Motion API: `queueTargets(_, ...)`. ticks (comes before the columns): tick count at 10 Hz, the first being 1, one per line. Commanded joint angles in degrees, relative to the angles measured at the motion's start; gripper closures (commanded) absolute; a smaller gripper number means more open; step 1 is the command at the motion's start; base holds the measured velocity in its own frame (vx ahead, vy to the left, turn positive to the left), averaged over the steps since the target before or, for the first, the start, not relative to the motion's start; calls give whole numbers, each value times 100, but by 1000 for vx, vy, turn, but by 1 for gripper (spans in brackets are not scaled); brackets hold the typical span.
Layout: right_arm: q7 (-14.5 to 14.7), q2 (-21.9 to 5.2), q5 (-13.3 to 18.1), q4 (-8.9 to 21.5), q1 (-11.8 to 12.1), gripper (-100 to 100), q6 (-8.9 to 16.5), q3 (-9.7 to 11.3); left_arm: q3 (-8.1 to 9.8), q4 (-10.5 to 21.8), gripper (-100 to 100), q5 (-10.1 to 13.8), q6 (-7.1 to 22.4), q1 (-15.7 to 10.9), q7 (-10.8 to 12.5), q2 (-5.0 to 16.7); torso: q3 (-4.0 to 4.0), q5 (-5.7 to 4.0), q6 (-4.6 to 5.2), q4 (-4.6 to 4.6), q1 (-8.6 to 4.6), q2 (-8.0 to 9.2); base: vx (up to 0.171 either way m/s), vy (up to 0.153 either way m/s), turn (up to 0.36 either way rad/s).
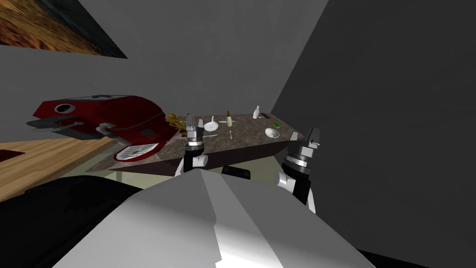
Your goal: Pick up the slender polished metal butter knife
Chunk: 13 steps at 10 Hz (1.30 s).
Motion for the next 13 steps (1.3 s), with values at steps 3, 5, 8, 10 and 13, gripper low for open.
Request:
queueTargets(3,0,0,0,0,-1,0,0,0,122,135,-100,-2,-31,53,-38,560,10,3,1,4,14,19,-53,31,-88)
queueTargets(5,0,-1,0,0,-1,0,0,0,171,200,-100,-5,-46,84,-54,781,20,6,1,8,28,36,-84,68,-100)
queueTargets(8,0,-1,0,0,-2,0,0,0,279,363,-100,-20,-85,167,-91,1247,20,7,2,8,33,35,-82,65,-127)
queueTargets(10,0,-1,0,0,-1,0,0,0,396,570,-100,-47,-133,273,-129,1630,20,6,1,8,26,34,-104,67,-180)
queueTargets(13,0,-1,0,0,-1,0,0,0,454,689,-100,-66,-159,334,-147,2027,17,7,1,7,32,29,-72,62,-113)
